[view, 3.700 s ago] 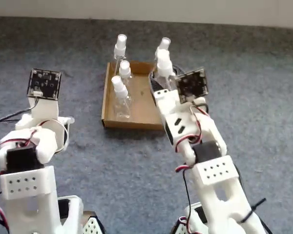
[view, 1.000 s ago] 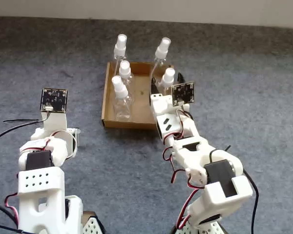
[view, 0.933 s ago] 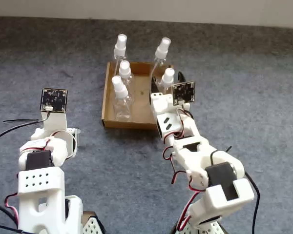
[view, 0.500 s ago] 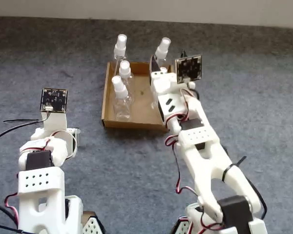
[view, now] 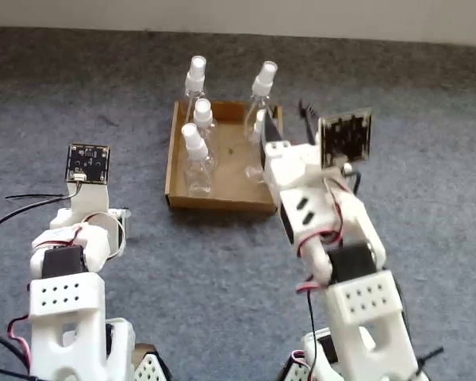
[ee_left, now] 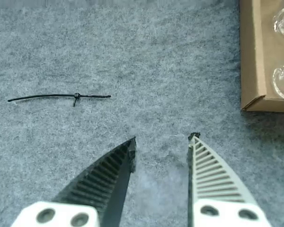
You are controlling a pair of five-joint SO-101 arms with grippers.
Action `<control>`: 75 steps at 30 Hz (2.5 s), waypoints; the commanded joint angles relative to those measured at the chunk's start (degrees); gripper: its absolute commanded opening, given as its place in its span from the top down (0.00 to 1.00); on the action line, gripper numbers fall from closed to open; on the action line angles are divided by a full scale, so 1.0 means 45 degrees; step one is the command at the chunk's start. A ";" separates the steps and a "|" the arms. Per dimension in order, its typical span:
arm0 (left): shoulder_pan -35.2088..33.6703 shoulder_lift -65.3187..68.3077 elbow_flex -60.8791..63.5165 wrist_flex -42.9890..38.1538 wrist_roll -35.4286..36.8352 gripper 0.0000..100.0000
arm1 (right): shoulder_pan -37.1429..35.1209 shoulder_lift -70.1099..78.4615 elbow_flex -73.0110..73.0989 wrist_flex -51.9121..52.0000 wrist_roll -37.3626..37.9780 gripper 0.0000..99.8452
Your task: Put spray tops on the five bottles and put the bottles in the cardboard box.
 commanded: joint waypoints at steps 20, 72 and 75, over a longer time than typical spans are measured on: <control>0.0752 -1.0071 0.5284 0.2520 0.0078 0.83 | 0.2256 -0.9856 0.8137 0.4737 0.0156 0.99; 0.0791 -1.0149 0.6711 0.5861 0.0098 0.83 | 0.4151 -0.9817 1.1184 1.1184 0.0137 0.99; 0.0791 -1.0149 0.6711 0.5861 0.0098 0.83 | 0.4151 -0.9817 1.1184 1.1184 0.0137 0.99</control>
